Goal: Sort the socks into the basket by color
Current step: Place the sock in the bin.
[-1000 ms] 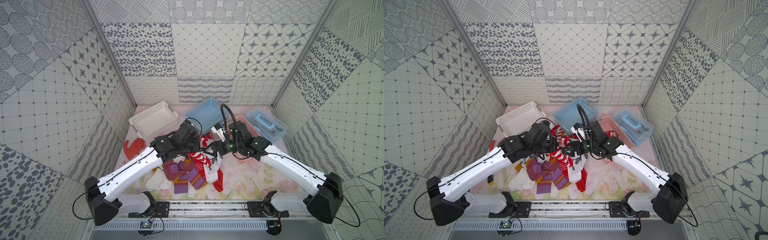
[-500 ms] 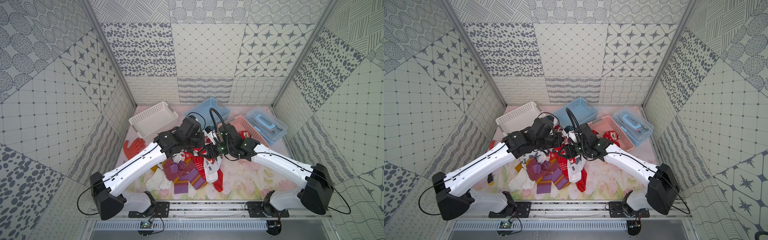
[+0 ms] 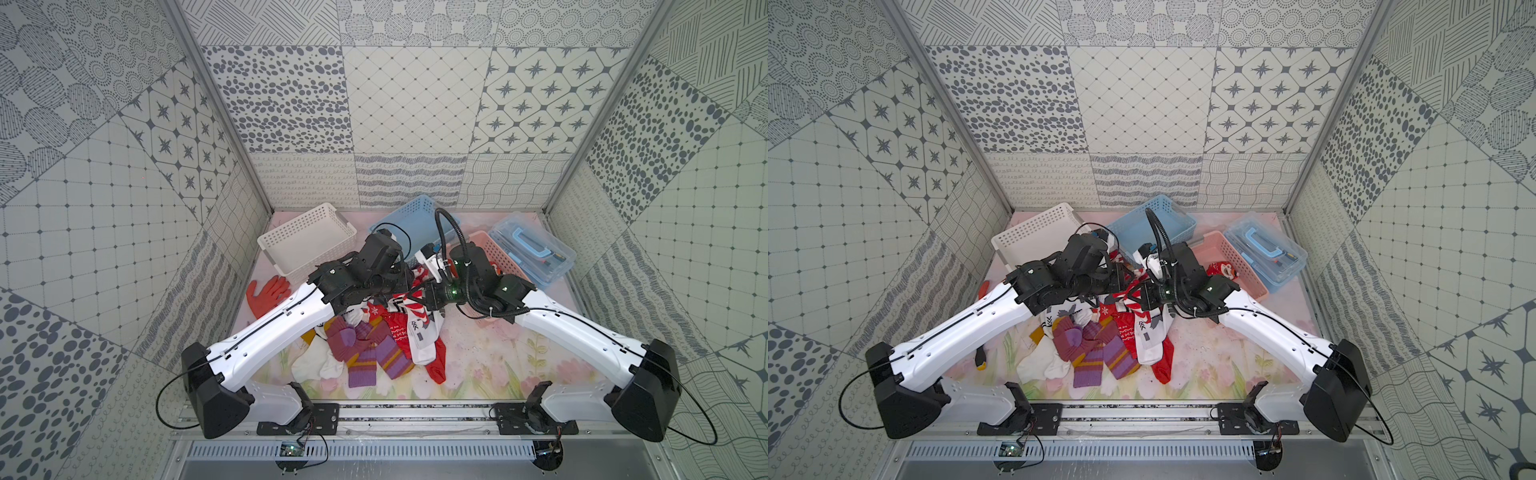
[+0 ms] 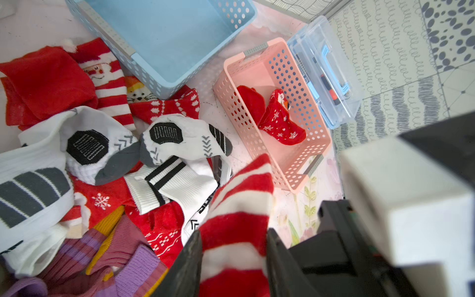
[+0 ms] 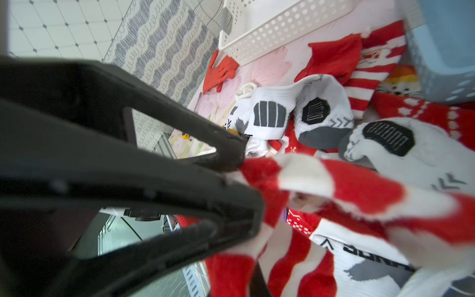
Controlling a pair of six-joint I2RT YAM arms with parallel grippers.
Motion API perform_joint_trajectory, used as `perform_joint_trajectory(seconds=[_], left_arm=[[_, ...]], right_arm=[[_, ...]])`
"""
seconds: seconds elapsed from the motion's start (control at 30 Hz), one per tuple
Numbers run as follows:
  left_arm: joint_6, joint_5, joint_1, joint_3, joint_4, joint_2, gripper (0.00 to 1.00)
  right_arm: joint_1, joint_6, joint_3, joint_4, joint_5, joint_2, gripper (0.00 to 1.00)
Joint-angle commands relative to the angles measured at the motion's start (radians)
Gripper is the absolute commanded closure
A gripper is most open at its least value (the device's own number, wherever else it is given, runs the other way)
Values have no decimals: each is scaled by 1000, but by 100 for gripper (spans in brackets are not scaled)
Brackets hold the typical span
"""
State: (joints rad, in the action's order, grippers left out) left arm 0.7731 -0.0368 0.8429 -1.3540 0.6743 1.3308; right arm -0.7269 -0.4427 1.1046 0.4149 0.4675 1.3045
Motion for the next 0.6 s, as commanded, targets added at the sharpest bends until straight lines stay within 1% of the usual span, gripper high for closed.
perform_joint_trajectory(seconds=[0.0,0.07,0.13,0.23,0.4,0.57], left_arm=[[-16,-24,-32,14,15,-28,42],[-20,-33,-44,23,29,-41,38],[-27,-39,-55,34,41,-56,36],[-44,-48,-62,51,61,-68,35],[-55,-22,-64,88,83,-42,35],[-43,4,-62,148,78,-18,35]], right_arm=[[70,-11,8,38,-18,-55,100],[129,-12,8,66,-14,-68,100],[192,0,19,104,-14,-67,100],[290,10,41,138,-13,-44,100],[423,18,103,168,-27,56,100],[498,30,180,177,-75,199,100]])
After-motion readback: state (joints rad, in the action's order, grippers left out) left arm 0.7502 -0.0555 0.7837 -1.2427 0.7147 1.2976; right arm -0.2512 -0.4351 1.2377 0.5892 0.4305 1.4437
